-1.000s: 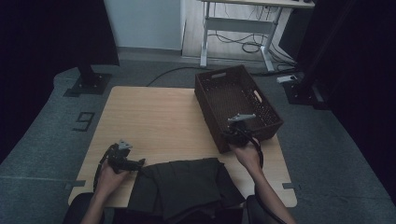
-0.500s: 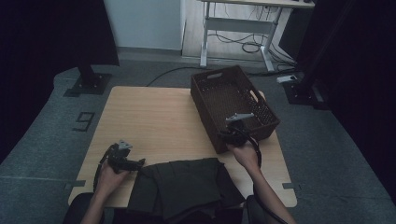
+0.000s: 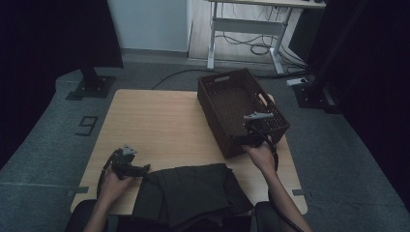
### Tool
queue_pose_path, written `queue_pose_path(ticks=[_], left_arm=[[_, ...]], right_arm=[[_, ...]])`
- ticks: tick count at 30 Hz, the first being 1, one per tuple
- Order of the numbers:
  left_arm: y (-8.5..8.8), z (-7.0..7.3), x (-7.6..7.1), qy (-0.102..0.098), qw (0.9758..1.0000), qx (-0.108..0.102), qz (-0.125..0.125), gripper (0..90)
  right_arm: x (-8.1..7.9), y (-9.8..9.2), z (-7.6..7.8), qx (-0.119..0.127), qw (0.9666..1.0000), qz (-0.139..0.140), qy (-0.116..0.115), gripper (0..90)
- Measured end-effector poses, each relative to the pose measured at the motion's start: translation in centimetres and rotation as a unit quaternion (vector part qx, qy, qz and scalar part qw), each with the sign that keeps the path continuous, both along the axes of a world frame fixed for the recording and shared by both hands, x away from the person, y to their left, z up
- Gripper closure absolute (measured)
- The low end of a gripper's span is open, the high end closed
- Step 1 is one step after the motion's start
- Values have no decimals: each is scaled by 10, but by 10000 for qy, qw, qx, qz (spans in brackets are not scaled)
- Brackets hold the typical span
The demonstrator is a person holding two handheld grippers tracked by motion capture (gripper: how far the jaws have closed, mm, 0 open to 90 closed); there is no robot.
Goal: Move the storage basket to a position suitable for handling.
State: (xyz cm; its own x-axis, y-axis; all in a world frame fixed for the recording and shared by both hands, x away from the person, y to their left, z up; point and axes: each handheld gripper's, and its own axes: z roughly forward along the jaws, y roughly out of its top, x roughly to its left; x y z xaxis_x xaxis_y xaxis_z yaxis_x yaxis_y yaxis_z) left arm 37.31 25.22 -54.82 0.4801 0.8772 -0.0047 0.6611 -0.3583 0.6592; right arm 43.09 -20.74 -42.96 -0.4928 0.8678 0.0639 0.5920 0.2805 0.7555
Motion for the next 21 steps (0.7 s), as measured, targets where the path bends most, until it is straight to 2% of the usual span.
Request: queue_pose_path(ticks=[6, 11, 21], left_arm=[[0, 0, 0, -2, 10000, -3, 8, 0], [0, 0, 0, -2, 10000, -2, 8, 0], [0, 0, 0, 0, 10000, -8, 7, 0]], right_arm=[[0, -4, -6, -364, 9991, -213, -76, 145], [-2, -2, -9, -379, 9988, -300, -124, 147], [-10, -6, -7, -600, 9974, -338, -208, 134]])
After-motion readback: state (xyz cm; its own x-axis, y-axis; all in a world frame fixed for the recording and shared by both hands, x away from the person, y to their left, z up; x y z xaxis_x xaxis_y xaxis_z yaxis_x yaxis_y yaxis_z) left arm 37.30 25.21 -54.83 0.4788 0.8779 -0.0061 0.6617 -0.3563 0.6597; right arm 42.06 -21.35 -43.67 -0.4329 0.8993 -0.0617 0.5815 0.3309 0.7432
